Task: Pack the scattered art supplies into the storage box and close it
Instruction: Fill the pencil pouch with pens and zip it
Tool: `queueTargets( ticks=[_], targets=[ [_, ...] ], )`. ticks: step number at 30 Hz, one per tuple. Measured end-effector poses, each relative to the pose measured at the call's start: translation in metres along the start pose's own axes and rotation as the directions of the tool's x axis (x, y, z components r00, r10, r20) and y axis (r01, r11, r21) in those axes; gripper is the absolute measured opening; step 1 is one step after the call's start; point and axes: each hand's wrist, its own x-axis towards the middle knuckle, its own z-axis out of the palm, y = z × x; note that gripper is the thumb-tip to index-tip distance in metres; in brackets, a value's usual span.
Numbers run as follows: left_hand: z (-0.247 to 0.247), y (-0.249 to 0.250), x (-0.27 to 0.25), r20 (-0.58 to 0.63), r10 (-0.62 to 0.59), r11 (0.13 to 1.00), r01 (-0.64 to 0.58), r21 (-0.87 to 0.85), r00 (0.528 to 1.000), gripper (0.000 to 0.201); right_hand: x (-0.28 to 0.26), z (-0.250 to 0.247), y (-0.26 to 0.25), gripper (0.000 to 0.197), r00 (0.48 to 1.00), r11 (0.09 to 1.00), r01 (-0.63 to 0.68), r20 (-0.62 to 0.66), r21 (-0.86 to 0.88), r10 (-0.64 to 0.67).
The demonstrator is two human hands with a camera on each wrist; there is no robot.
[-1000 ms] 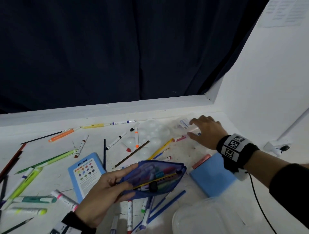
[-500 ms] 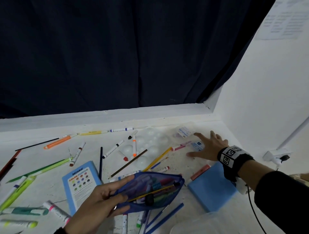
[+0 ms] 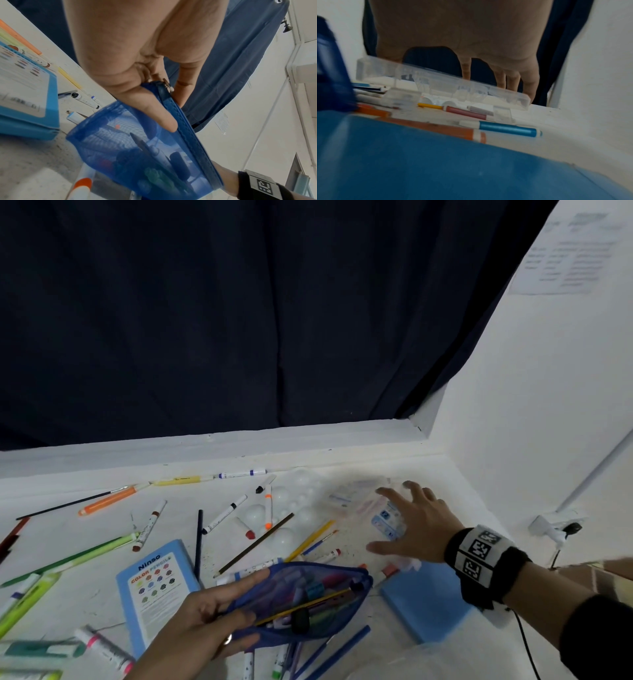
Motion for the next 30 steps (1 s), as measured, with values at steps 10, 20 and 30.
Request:
queueTargets(
  ticks=[10, 20, 30],
  targets=[
    [0.001, -0.002, 0.000, 0.013, 0.001, 1.000, -0.001, 0.011, 1.000, 0.047, -0.022, 0.011, -0.005, 0.109, 0.979, 0.985, 0.146, 0.155, -0.094, -0.130],
    [-0.001, -0.003, -0.019, 0.030, 0.134, 0.971, -0.138, 0.195, 0.990, 0.061, -0.085, -0.033, -0.065, 0.051, 0.917, 0.905, 0.373, -0.069, -0.207, -0.394],
    [-0.018, -0.013, -0.082, -0.064, 0.217, 0.966, -0.205, 0.160, 0.974, 0.055, -0.160, -0.036, -0.174, 0.025, 0.734, 0.767, 0.638, -0.246, -0.068, -0.633]
  ],
)
